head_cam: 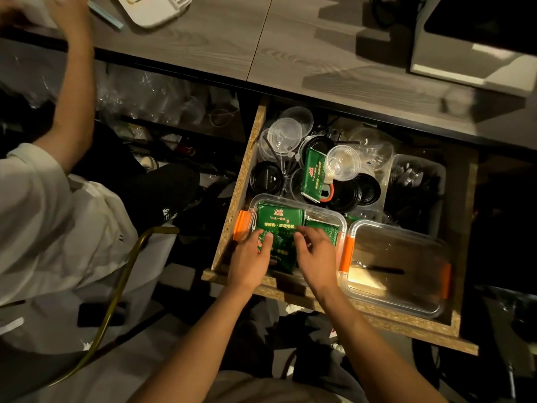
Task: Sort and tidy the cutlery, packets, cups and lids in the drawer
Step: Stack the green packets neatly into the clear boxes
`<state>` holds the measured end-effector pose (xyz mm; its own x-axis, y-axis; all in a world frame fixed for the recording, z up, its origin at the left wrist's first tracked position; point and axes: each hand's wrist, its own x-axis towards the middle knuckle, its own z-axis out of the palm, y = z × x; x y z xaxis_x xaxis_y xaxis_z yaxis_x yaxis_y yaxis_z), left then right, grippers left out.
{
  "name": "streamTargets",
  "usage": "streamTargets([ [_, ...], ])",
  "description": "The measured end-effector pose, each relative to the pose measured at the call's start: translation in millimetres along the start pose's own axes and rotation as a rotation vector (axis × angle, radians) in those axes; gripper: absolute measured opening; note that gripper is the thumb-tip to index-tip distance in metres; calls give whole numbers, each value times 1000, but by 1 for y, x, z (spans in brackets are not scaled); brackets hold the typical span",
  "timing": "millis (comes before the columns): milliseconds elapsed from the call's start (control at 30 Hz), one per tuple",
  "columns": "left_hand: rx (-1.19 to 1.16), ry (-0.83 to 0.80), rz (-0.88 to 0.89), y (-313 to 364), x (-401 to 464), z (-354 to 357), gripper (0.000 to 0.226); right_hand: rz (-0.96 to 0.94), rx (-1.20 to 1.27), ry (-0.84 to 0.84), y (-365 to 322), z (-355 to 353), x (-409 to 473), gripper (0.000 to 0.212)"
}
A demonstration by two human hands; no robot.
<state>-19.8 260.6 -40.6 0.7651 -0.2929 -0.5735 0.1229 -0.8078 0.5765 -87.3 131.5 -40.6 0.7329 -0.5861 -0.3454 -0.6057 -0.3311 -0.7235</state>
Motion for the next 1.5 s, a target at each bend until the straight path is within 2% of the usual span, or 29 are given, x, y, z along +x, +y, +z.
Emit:
streamTargets([
  [100, 33, -13, -46, -1, 1, 7, 59, 142, 138, -152, -8, 7, -11, 38],
  [200, 80, -27, -47, 2, 4, 9, 52, 170, 64, -265, -8, 11, -9, 48],
  [333, 141, -55, -80, 8, 11, 7, 50, 194, 69, -365, -7, 11, -3, 50],
  [400, 125, -41, -71, 8, 11, 7, 50, 198, 107, -342, -10, 7, 1, 47],
  [467, 36, -11, -10, 8, 8, 7, 45, 145, 181, -232, -17, 0, 8, 42],
  [533, -90, -19, 13, 6, 4, 8, 43, 95, 225, -218, -23, -4, 20, 43],
  [600, -270, -57, -44, 7, 0, 7, 52, 72, 193, -314, -26, -3, 34, 49],
  [633, -315, -71, -79, 6, -1, 7, 64, 61, 142, -366, -26, -2, 41, 51],
  [700, -310, -110, -115, 4, 0, 9, 85, 40, 44, -426, -25, 2, 51, 52],
  [733, -266, -121, -109, 4, 0, 9, 84, 45, 14, -434, -24, 4, 54, 52],
  [867, -105, -109, -56, 4, 2, 7, 53, 98, 31, -376, -23, 8, 53, 52],
  [1067, -36, -164, -128, 7, 10, 13, 64, 160, 197, -268, -24, 7, 43, 47],
  [1133, -53, -126, -116, 5, 9, 14, 64, 114, 259, -130, -18, -4, 35, 39],
  [1233, -143, 31, -53, 6, -3, 11, 52, 136, 317, 91, -3, -21, 20, 36],
  [1267, -214, 56, -35, 7, -7, 12, 47, 182, 333, 103, 5, -22, 17, 37],
  [1333, -328, -7, 4, 12, -10, 16, 48, 320, 395, 29, 13, -20, 11, 48],
  [1400, -356, -116, 33, 19, -10, 24, 56, 428, 426, -65, 14, -20, 6, 78],
  [1433, -349, -147, 36, 21, -9, 28, 54, 446, 427, -85, 18, -18, 6, 87],
  [1500, -309, -130, 34, 27, -6, 34, 50, 445, 438, -105, 19, -19, 10, 82],
])
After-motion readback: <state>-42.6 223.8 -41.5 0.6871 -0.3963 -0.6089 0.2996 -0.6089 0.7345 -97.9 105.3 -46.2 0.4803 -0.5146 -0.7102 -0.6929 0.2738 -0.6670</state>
